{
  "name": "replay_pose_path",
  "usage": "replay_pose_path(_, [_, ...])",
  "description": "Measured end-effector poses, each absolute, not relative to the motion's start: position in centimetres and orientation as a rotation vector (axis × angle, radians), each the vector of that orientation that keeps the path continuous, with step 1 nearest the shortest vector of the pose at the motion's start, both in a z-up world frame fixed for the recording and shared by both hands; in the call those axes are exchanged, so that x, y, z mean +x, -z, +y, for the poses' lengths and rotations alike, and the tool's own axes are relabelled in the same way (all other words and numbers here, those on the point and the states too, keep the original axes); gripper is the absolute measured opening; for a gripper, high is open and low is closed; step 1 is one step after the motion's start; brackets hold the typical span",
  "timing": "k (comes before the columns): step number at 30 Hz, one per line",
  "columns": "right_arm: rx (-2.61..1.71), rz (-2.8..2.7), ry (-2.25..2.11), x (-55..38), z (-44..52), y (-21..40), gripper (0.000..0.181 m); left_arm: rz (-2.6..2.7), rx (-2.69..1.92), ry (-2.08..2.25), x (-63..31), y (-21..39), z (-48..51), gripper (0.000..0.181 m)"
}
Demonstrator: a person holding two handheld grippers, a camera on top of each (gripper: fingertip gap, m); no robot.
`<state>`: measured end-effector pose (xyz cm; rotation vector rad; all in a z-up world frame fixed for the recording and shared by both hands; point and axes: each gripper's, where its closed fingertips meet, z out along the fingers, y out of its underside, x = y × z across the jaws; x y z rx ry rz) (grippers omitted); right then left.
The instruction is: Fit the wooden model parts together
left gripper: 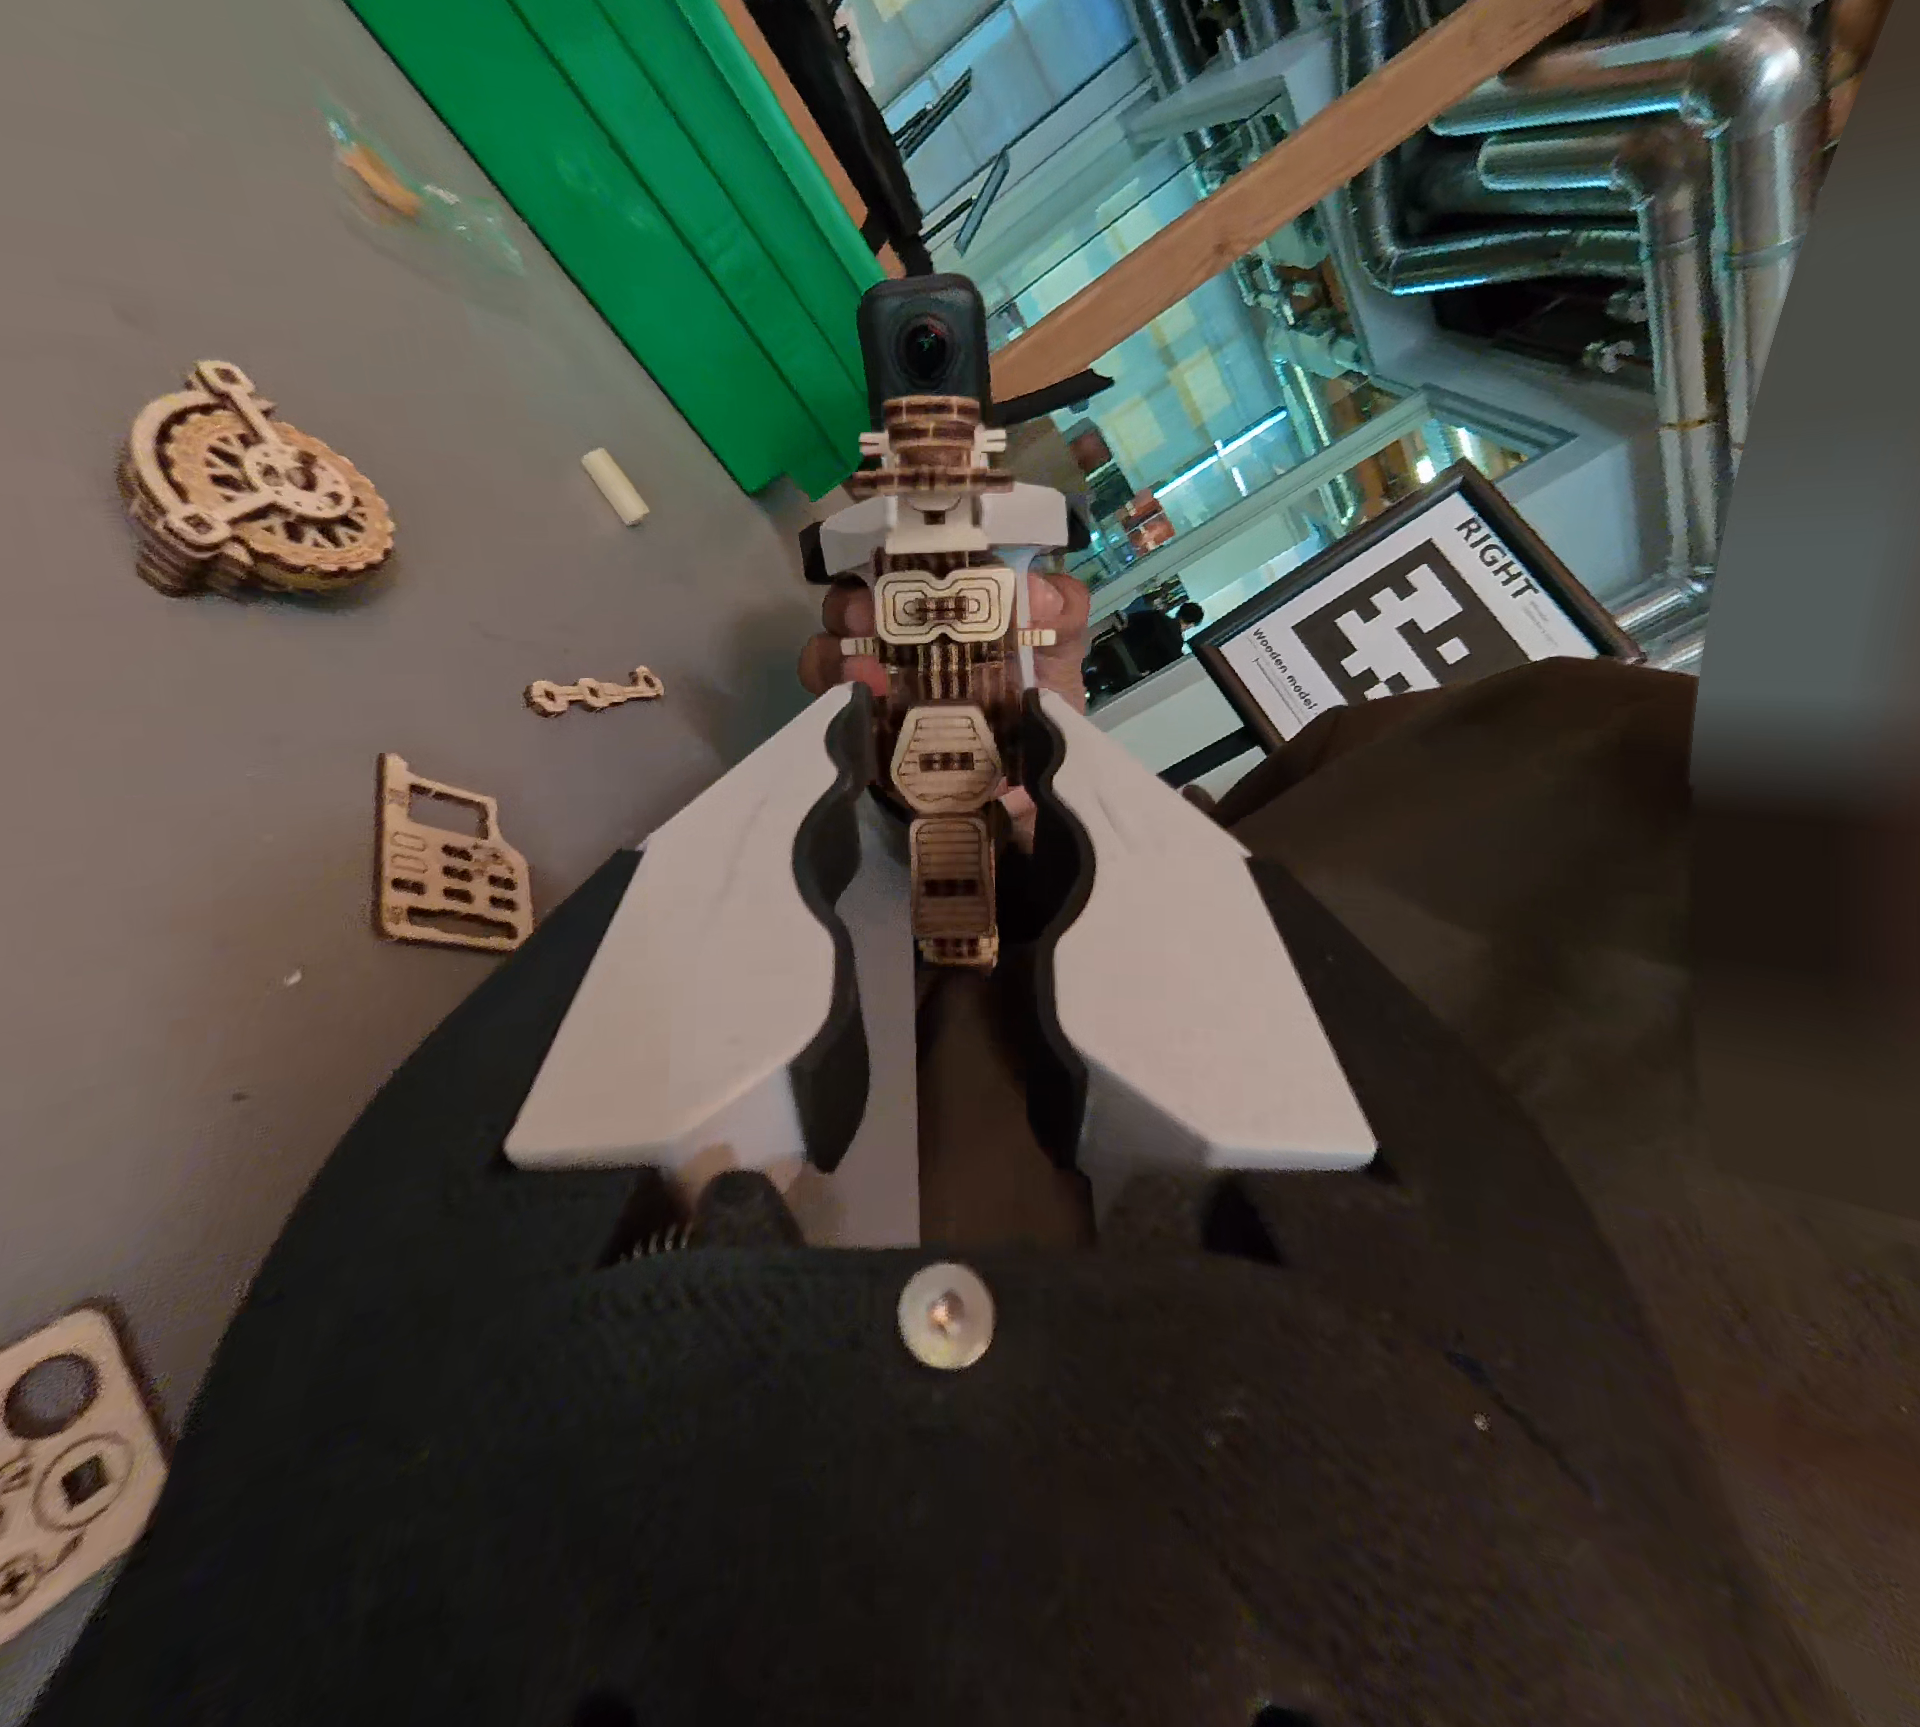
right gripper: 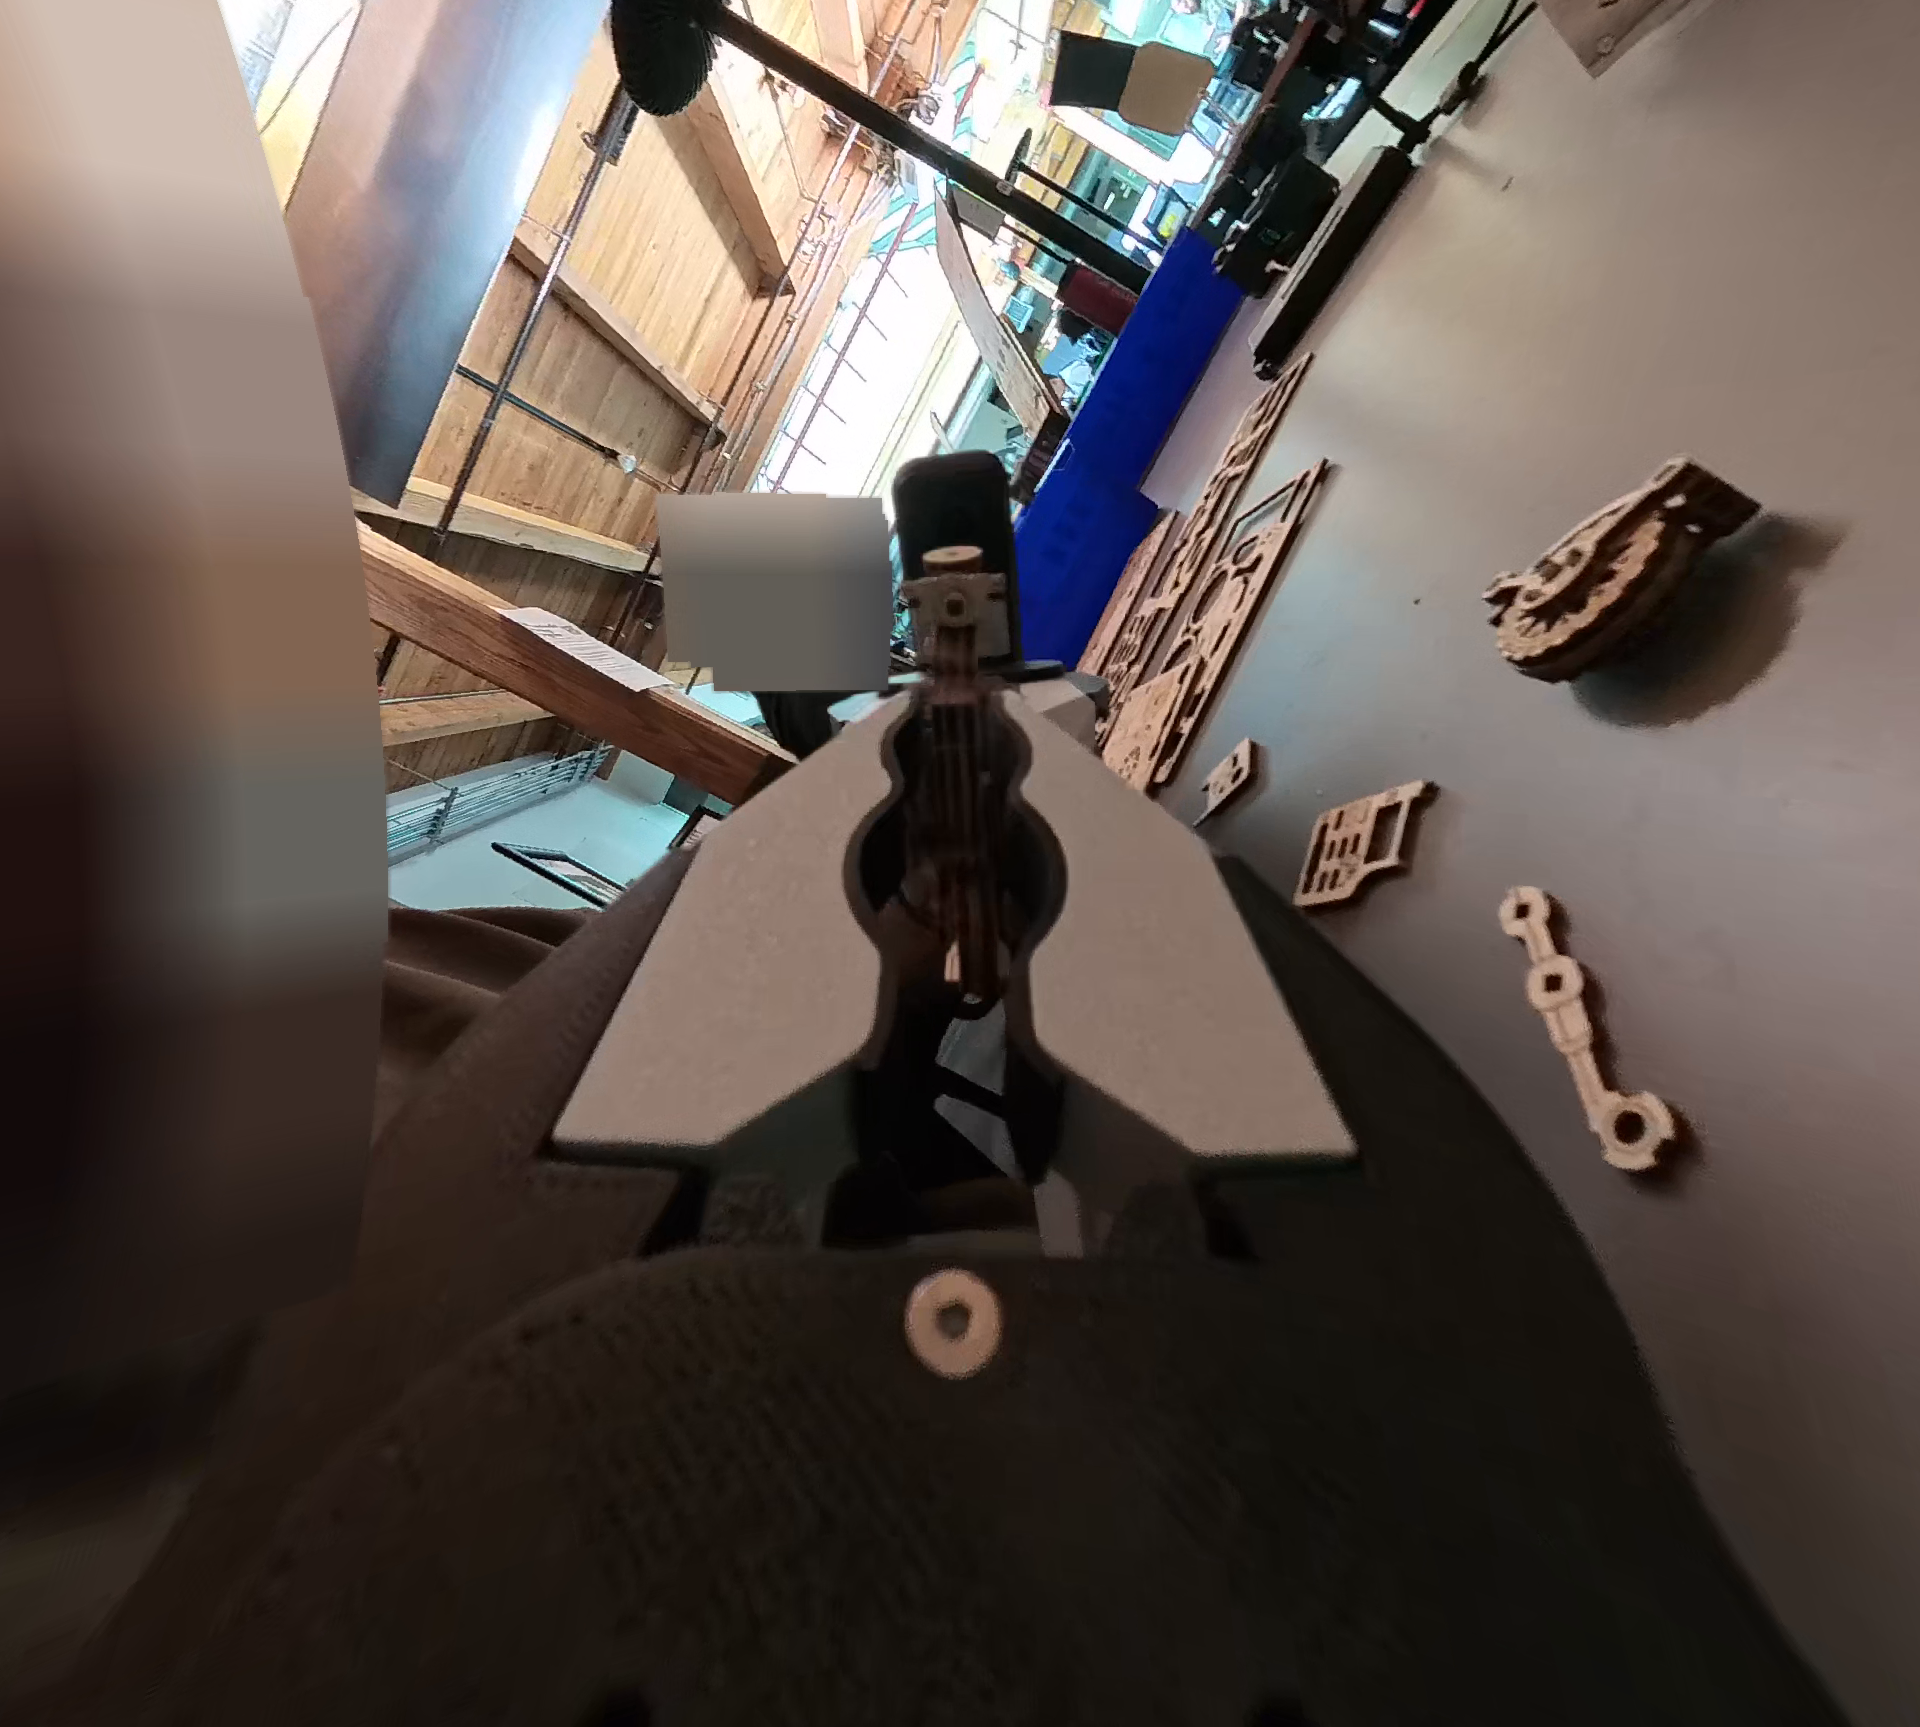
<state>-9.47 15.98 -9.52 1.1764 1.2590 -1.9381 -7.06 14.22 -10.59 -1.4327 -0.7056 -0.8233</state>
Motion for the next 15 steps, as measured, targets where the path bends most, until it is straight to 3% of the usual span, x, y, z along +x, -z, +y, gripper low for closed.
replay_pose_path(5, [1.21,1.42,1.9,-9.6,16.5,10.7,0.025,-0.712,-1.547,0.823,-6.9,11.6,13.8,0.025])
replay_pose_path(15, [1.094,1.59,1.681,-6.8,13.6,12.8,0.019,-0.638,-1.76,0.975,-4.0,13.5,13.1,0.025])
